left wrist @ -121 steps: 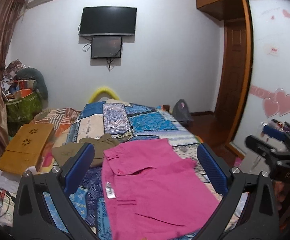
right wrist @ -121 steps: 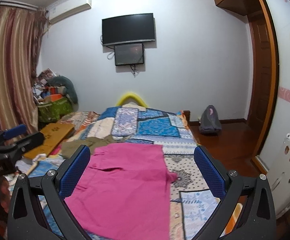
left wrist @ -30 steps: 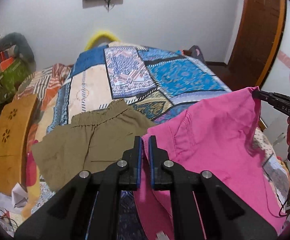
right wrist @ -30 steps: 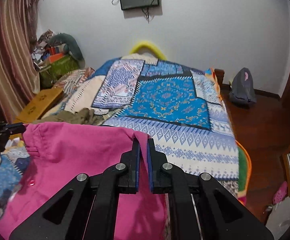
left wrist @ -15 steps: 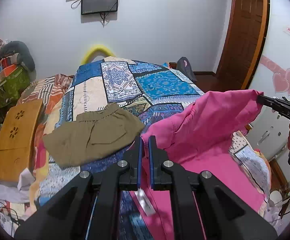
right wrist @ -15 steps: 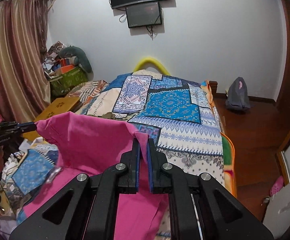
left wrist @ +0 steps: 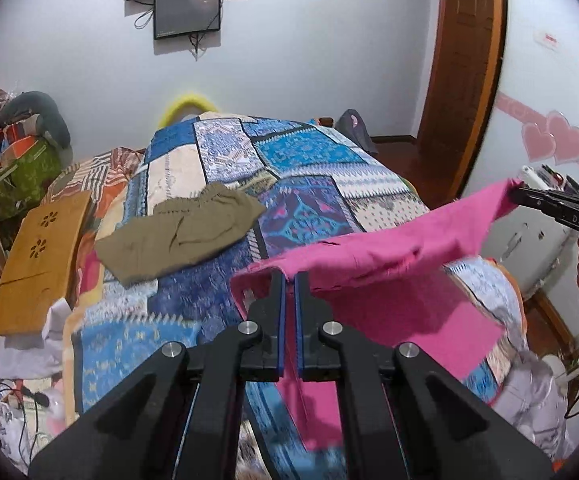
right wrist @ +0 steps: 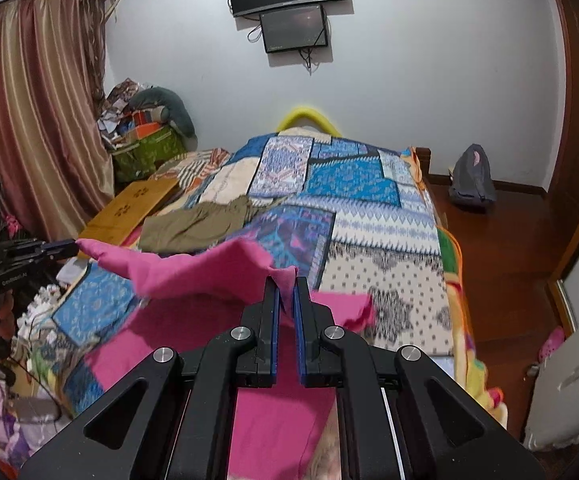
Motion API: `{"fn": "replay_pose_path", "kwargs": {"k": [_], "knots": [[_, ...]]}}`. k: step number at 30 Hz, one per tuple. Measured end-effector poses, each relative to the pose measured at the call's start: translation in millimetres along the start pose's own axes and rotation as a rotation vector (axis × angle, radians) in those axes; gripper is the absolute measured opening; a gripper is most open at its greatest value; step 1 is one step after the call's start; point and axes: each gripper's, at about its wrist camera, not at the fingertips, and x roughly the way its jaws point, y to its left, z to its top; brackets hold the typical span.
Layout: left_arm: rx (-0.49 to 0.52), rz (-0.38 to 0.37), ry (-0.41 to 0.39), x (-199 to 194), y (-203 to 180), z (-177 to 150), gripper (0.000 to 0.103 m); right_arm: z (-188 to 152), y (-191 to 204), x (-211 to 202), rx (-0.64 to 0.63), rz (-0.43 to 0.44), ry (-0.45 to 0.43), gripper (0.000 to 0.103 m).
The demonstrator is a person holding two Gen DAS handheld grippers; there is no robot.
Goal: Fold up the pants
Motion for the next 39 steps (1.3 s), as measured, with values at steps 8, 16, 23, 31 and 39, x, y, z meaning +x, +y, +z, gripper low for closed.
{"fn": "replay_pose_path", "kwargs": {"k": [8,16,23,31,39], "knots": [[-0.022,-0.035,0.063,-9,-8,-52,0.000,-57,11,-2,0.029,0.011,0.077,0.006],[-0.023,-0.044,0.143,4,-8,-80,0.002,-97,4,-1,0.068,-0.053,0.136,0.006],[-0.007,-0.063,0.212,30,-17,-94,0.027,-113,3,7,0.081,-0.074,0.184,0.009],[-0.011,-0.052,0.231,48,-13,-95,0.041,-125,2,15,0.057,-0.106,0.229,0.024],[-0.004,-0.095,0.228,53,-11,-91,0.026,-116,6,17,0.022,-0.150,0.201,0.053]]}}
